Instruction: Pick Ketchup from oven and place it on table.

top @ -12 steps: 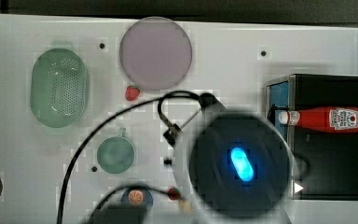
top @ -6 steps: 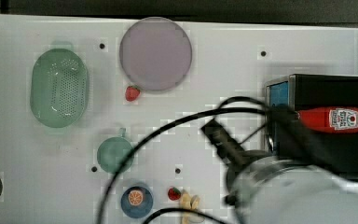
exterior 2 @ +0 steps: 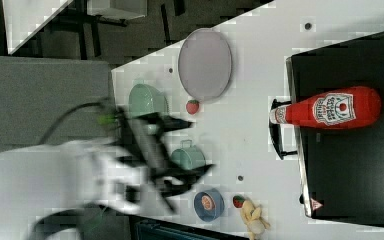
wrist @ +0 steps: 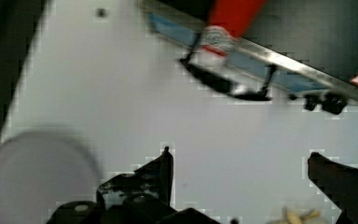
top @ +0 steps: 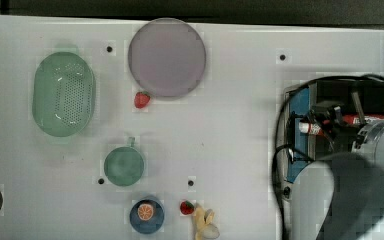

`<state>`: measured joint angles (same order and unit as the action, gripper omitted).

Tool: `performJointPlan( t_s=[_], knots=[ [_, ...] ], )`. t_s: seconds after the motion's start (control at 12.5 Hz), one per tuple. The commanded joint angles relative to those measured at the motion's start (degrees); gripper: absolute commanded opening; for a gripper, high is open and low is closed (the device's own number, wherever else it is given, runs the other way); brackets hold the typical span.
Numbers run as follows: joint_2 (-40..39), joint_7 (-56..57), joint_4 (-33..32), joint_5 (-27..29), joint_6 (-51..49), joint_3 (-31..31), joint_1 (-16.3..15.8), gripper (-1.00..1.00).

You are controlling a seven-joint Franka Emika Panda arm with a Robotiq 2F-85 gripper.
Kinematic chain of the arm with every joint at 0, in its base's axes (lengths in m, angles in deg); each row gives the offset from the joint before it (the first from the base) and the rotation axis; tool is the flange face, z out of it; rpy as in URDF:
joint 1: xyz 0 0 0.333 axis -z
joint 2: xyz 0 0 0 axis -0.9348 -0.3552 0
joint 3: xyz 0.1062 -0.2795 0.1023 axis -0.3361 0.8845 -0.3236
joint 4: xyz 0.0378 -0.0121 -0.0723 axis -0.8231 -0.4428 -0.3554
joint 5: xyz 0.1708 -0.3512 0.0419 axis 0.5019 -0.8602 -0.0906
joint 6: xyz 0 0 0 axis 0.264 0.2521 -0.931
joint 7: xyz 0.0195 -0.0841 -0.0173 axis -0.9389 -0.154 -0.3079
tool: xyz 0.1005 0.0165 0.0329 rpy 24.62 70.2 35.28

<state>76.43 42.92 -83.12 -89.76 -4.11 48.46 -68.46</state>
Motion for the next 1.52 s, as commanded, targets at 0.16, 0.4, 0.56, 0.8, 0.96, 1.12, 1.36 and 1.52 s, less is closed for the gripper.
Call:
performJointPlan(
  t_s=[0.16, 0.4, 0.56, 0.8, 0.96, 1.12, 1.36, 1.52],
  knots=[
    [-4.69, -2.2, 2.06, -0.67, 8.51, 3.92, 1.54, 1.0],
    [-11.46, -2.2, 4.35, -0.4, 12.07, 7.12, 1.64, 1.0],
    [-15.83, -2.2, 6.12, 1.47, 14.62, 9.2, 2.02, 1.0],
    [-21.72, -2.21, 7.78, 8.5, 17.62, 10.78, 3.26, 1.0],
    [-25.12, -2.2, 7.88, 13.63, 18.63, 10.87, 4.14, 1.0],
    [-27.6, -2.2, 7.93, 14.29, 19.38, 10.91, 4.85, 1.0],
    [-29.94, -2.2, 7.75, 14.37, 22.7, 10.83, 5.16, 1.0],
    [-30.82, -2.2, 7.52, 15.2, 22.76, 10.66, 5.32, 0.93]
  ],
)
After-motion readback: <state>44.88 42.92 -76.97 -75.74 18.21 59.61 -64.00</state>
